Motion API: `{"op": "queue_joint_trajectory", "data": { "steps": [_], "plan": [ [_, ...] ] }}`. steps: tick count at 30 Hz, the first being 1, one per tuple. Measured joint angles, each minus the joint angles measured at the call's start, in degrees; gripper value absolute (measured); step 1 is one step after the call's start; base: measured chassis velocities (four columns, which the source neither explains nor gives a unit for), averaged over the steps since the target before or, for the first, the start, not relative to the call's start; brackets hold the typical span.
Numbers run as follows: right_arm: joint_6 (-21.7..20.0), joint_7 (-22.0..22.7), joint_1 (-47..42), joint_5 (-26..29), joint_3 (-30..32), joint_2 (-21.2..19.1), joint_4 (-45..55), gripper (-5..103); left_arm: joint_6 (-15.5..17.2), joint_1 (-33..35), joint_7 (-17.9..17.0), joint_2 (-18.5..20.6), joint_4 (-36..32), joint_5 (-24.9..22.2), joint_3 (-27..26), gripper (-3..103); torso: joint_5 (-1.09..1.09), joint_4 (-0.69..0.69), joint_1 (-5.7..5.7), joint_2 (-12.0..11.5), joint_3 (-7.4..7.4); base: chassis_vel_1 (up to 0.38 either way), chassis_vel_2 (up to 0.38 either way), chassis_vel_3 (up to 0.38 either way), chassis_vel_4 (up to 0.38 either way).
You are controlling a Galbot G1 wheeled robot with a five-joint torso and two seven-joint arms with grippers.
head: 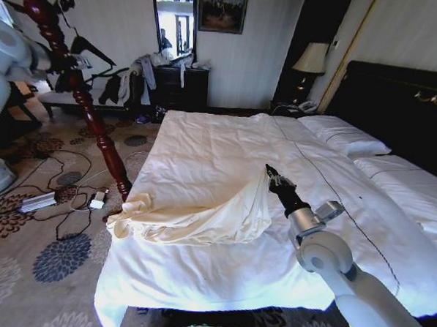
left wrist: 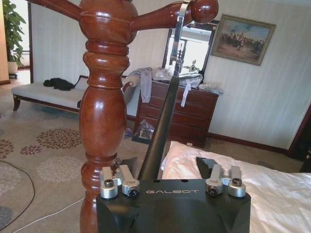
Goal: Pick up the clothes from the bed and hang them on the clothes hanger.
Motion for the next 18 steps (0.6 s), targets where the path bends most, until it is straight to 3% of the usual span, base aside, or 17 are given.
{"op": "queue_joint_trajectory", "data": {
  "steps": [4,6,9,12,18],
  "plan": [
    [0.0,0.08,0.01,0.0,0.07,0.01,0.03,0,-0.01,0.13,-0.16,0.31,-0.57,-0.59,0.03,56,0.0,-0.01,0.0,0.0,0.0,0.0,0.0,0.0,0.0],
    [-0.01,0.18,-0.01,-0.01,0.13,0.0,0.08,0,-0.04,0.14,-0.2,0.74,-1.22,-1.61,0.05,45,0.0,-0.01,0.0,0.0,0.0,0.0,0.0,0.0,0.0],
    [-0.01,0.24,-0.05,-0.02,0.16,-0.02,0.12,0,-0.04,0.08,-0.29,1.11,-1.57,-2.43,0.13,40,-0.01,-0.01,0.0,0.0,0.0,0.0,0.0,0.0,0.0],
    [-0.01,0.29,-0.1,-0.04,0.2,-0.05,0.23,0,-0.05,-0.06,-0.1,1.6,-2.19,-3.06,0.18,24,0.0,-0.01,0.0,0.0,0.0,0.0,0.0,0.0,0.0],
    [-0.01,0.36,-0.09,-0.14,0.2,-0.07,0.24,0,-0.1,-0.08,0.9,2.57,-3.54,-3.17,0.03,18,-0.01,-0.02,0.0,0.0,0.0,0.0,0.0,0.0,0.0]
  ]
}}
